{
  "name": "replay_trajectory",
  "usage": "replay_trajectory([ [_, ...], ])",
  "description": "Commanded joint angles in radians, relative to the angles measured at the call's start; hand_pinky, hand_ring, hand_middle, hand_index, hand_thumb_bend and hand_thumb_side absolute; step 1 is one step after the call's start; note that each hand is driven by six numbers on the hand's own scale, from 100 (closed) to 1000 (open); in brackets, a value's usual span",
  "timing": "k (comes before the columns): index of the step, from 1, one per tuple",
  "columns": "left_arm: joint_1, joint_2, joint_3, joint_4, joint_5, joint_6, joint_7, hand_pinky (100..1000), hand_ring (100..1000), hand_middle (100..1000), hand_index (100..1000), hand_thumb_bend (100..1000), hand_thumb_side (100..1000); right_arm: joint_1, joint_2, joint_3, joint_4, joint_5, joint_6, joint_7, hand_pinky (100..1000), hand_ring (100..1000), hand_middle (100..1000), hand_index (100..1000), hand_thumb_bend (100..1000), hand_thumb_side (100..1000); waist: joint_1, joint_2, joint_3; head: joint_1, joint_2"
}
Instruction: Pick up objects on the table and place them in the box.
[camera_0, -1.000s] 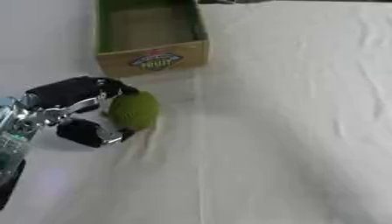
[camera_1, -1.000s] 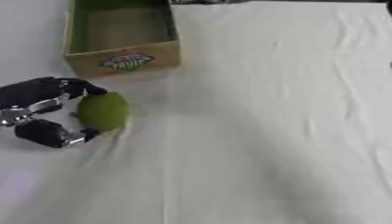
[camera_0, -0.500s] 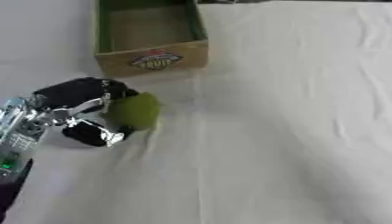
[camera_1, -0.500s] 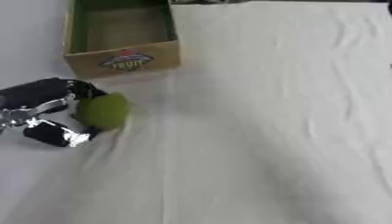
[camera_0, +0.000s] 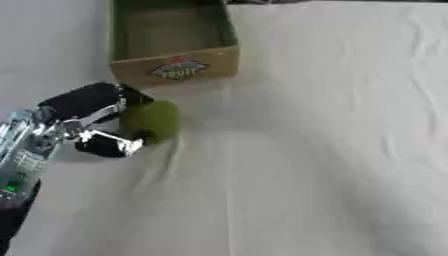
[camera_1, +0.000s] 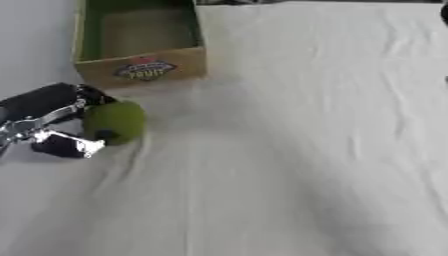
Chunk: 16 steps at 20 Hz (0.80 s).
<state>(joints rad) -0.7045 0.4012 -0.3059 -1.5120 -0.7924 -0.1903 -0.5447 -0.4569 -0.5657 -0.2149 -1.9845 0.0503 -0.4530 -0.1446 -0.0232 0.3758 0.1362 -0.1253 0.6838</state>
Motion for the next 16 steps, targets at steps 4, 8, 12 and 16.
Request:
replay_trajectory([
  [4,-0.011,0.018,0.015,-0.024,-0.010,-0.001,0.100,270,537,481,704,100,100,-0.005,-0.017,-0.004,-0.015,-0.009,-0.002,0.007,820,640,600,751,100,470,0.002,-0.022,0.003,-0.001,-0.010],
  [8,-0.009,0.026,0.022,-0.051,-0.019,-0.028,0.181,183,491,469,675,100,100,-0.005,-0.018,-0.005,-0.015,-0.009,-0.003,0.006,819,640,600,751,100,470,0.002,-0.023,0.005,-0.003,-0.009],
  [12,-0.015,0.045,0.028,-0.111,-0.032,-0.067,0.243,153,475,472,671,100,100,-0.005,-0.020,-0.005,-0.015,-0.009,-0.004,0.005,819,640,601,751,100,470,0.003,-0.024,0.007,-0.006,-0.010],
  [16,-0.042,0.078,0.037,-0.200,-0.035,-0.095,0.291,144,468,462,669,100,100,-0.007,-0.024,-0.007,-0.015,-0.008,-0.006,0.002,817,641,601,750,100,470,0.004,-0.024,0.007,-0.008,-0.008],
])
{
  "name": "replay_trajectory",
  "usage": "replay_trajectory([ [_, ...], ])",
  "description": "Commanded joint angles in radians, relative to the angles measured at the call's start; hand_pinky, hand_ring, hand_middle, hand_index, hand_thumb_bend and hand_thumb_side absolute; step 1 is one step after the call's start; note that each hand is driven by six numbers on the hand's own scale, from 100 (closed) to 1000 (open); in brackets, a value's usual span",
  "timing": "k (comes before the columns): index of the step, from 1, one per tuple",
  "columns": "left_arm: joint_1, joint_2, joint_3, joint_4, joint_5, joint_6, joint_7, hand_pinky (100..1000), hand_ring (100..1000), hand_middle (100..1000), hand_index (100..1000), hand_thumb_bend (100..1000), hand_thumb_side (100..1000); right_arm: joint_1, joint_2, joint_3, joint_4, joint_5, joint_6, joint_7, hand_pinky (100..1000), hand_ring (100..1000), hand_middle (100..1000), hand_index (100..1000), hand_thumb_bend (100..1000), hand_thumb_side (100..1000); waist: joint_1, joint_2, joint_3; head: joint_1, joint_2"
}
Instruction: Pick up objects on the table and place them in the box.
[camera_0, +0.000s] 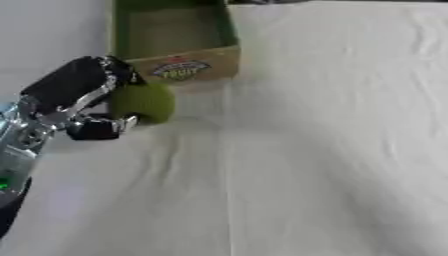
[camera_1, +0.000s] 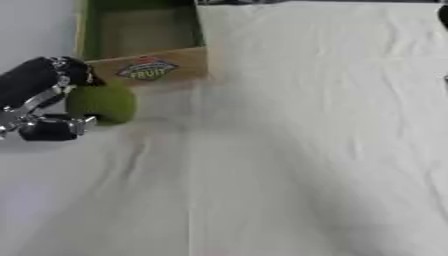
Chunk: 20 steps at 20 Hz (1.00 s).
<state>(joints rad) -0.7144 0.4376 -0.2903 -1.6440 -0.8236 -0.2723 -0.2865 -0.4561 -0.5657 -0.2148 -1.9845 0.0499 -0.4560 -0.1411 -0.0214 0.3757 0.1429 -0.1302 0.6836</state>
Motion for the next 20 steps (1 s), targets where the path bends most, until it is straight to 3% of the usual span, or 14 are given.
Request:
replay_trajectory([
  [1,-0.043,0.050,0.026,-0.087,0.006,-0.012,0.047,146,467,456,670,115,100,-0.009,-0.025,-0.007,-0.015,-0.008,-0.003,-0.002,817,640,601,750,100,470,0.002,-0.024,-0.001,-0.003,-0.008],
  [5,-0.098,0.084,0.048,-0.106,0.025,0.005,0.107,157,466,457,668,183,100,-0.018,-0.027,-0.008,-0.015,-0.007,-0.006,-0.006,814,640,602,749,100,470,0.002,-0.023,-0.007,0.003,-0.008],
  [9,-0.164,0.105,0.075,-0.010,0.029,0.001,0.153,158,462,453,661,176,100,-0.042,-0.024,-0.003,-0.015,-0.014,-0.012,-0.006,811,638,603,748,100,463,0.001,-0.021,-0.025,0.020,-0.022],
  [15,-0.249,0.090,0.141,0.207,-0.002,-0.092,0.229,162,454,444,642,173,100,-0.064,-0.017,0.000,-0.015,-0.025,-0.016,-0.001,810,637,603,747,100,454,-0.003,-0.016,-0.045,0.037,-0.039],
  [18,-0.287,0.063,0.181,0.289,-0.048,-0.124,0.276,177,457,441,634,129,100,-0.078,-0.008,0.002,-0.015,-0.032,-0.017,0.002,809,637,603,747,100,447,-0.009,-0.011,-0.055,0.048,-0.048],
  [20,-0.314,0.061,0.195,0.346,-0.070,-0.165,0.295,205,461,444,634,189,100,-0.089,-0.004,0.005,-0.015,-0.037,-0.019,0.005,809,637,603,747,100,445,-0.010,-0.007,-0.064,0.053,-0.052],
])
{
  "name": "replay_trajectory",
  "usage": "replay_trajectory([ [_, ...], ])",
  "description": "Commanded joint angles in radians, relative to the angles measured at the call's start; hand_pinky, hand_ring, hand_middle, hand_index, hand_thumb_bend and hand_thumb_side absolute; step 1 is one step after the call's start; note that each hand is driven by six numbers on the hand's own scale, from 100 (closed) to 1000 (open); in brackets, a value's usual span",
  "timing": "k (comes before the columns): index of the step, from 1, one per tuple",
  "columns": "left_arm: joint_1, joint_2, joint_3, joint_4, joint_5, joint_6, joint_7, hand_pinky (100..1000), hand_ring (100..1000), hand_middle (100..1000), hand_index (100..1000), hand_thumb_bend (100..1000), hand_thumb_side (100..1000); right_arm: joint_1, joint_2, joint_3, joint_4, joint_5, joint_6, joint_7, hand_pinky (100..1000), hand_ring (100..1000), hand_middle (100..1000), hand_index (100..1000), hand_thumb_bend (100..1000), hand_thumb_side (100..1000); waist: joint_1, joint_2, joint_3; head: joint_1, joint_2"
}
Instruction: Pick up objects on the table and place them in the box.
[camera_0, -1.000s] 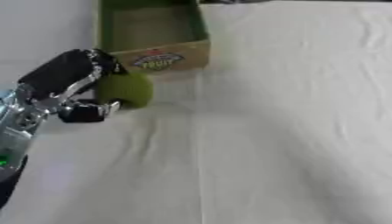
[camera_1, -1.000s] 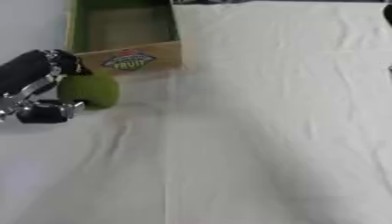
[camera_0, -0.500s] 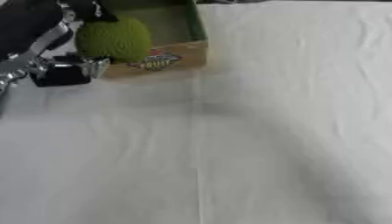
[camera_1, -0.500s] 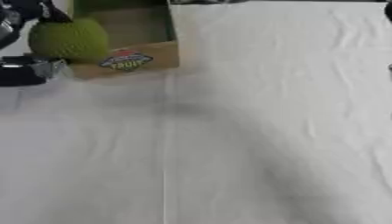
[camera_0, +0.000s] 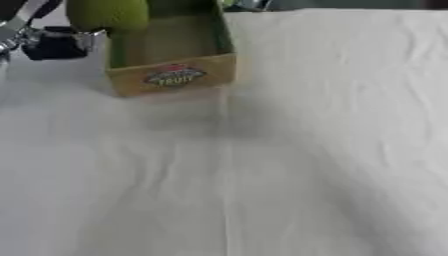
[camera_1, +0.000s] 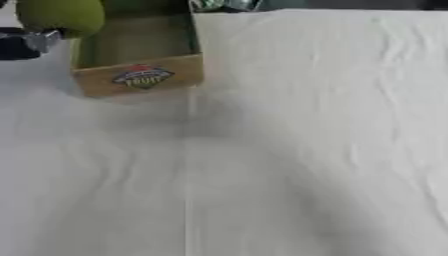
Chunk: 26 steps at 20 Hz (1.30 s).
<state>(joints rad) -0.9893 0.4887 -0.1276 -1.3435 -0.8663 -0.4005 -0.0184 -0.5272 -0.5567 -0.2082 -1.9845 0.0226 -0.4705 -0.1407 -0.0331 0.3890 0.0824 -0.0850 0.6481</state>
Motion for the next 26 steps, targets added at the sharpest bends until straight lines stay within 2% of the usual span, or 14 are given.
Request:
replay_trajectory([
  [1,-0.055,0.012,0.039,0.074,-0.047,-0.058,0.038,215,462,455,631,241,100,-0.022,-0.011,-0.001,-0.015,-0.012,-0.005,0.006,809,637,603,747,100,446,0.001,-0.018,-0.008,0.012,-0.020],
  [6,-0.133,0.004,0.087,0.249,-0.178,-0.148,0.087,237,470,462,630,224,100,-0.064,0.014,0.014,-0.015,-0.035,-0.009,0.021,810,637,603,747,100,447,-0.004,-0.001,-0.047,0.058,-0.039],
  [10,-0.171,0.008,0.129,0.360,-0.245,-0.182,0.119,250,474,465,625,195,100,-0.091,0.027,0.025,-0.015,-0.053,-0.010,0.040,811,637,603,747,100,456,0.003,0.013,-0.074,0.083,-0.046],
  [14,-0.185,0.009,0.149,0.418,-0.288,-0.198,0.158,250,474,465,625,191,100,-0.101,0.030,0.027,-0.015,-0.063,-0.010,0.049,811,637,603,747,100,456,0.008,0.018,-0.085,0.089,-0.050],
  [16,-0.185,0.009,0.157,0.442,-0.312,-0.197,0.177,291,479,468,627,235,100,-0.107,0.033,0.029,-0.015,-0.066,-0.010,0.052,813,637,603,748,100,470,0.014,0.025,-0.095,0.093,-0.048],
  [20,-0.184,0.004,0.167,0.493,-0.387,-0.197,0.237,307,467,471,633,290,100,-0.118,0.042,0.033,-0.015,-0.075,-0.008,0.059,815,637,603,748,100,470,0.023,0.032,-0.109,0.101,-0.048],
  [26,-0.189,-0.012,0.168,0.525,-0.457,-0.197,0.318,319,473,477,644,303,100,-0.130,0.055,0.042,-0.015,-0.087,-0.005,0.072,817,636,602,748,100,470,0.029,0.037,-0.120,0.115,-0.058],
])
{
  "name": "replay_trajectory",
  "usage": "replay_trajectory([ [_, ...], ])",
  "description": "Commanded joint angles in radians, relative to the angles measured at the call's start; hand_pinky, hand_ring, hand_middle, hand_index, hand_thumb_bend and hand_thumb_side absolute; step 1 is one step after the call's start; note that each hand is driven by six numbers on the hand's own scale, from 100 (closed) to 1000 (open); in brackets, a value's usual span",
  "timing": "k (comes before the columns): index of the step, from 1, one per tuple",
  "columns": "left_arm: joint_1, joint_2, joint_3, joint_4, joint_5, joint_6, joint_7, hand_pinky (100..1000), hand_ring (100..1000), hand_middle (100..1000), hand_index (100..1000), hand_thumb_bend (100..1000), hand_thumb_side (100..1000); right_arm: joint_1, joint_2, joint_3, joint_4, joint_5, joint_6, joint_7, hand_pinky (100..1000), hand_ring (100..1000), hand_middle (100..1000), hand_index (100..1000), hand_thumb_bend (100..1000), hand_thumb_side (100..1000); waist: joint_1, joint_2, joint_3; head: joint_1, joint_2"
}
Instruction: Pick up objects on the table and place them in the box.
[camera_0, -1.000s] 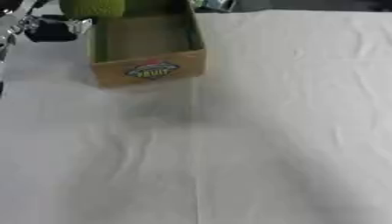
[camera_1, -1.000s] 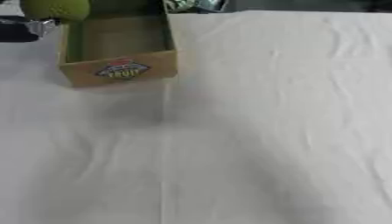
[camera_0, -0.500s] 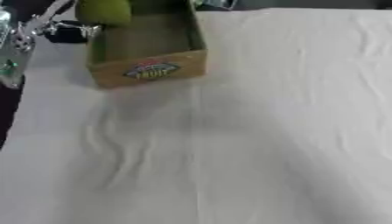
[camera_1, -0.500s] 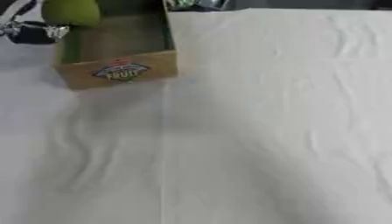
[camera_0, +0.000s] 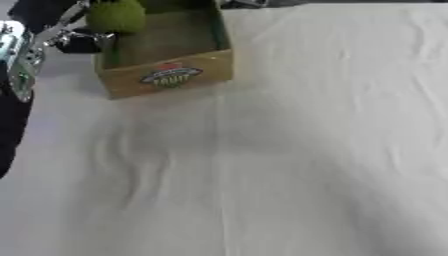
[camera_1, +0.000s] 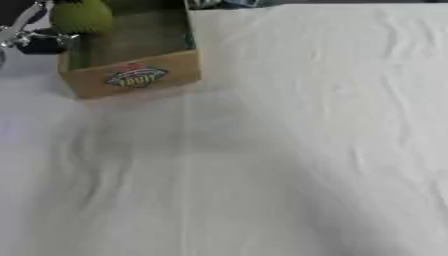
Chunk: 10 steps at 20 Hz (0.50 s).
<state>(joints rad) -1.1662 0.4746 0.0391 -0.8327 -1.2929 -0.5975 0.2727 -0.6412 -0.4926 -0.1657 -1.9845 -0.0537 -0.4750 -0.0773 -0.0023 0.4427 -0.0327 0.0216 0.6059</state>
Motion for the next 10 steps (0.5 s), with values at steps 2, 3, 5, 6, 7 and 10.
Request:
replay_trajectory([
  [2,-0.017,-0.006,0.000,0.018,-0.052,0.009,0.045,376,508,505,682,375,100,-0.022,-0.003,0.004,-0.015,-0.016,0.000,0.014,817,636,602,749,100,470,-0.002,-0.014,-0.012,0.020,-0.022],
  [3,-0.019,-0.010,-0.001,0.020,-0.068,0.018,0.051,391,517,514,691,385,100,-0.024,-0.002,0.006,-0.015,-0.018,0.000,0.018,817,636,602,749,100,470,-0.001,-0.013,-0.014,0.024,-0.023],
  [5,-0.020,-0.012,0.000,0.019,-0.096,0.044,0.066,629,728,731,863,454,100,-0.024,-0.001,0.007,-0.015,-0.021,0.000,0.022,818,636,602,749,100,470,-0.001,-0.013,-0.015,0.028,-0.024],
  [6,-0.020,-0.013,0.000,0.017,-0.109,0.066,0.076,683,774,775,896,466,100,-0.024,-0.001,0.008,-0.015,-0.022,0.000,0.024,818,636,601,749,100,470,0.000,-0.013,-0.016,0.030,-0.024],
  [7,-0.019,-0.014,-0.001,0.015,-0.119,0.086,0.086,708,796,798,913,474,100,-0.023,-0.001,0.009,-0.015,-0.023,0.001,0.026,818,636,601,749,100,470,0.001,-0.013,-0.016,0.030,-0.023],
  [10,-0.019,-0.014,-0.006,0.011,-0.133,0.120,0.112,786,857,856,937,496,100,-0.022,-0.002,0.009,-0.015,-0.025,0.002,0.028,818,637,602,749,100,470,0.003,-0.015,-0.016,0.029,-0.021],
])
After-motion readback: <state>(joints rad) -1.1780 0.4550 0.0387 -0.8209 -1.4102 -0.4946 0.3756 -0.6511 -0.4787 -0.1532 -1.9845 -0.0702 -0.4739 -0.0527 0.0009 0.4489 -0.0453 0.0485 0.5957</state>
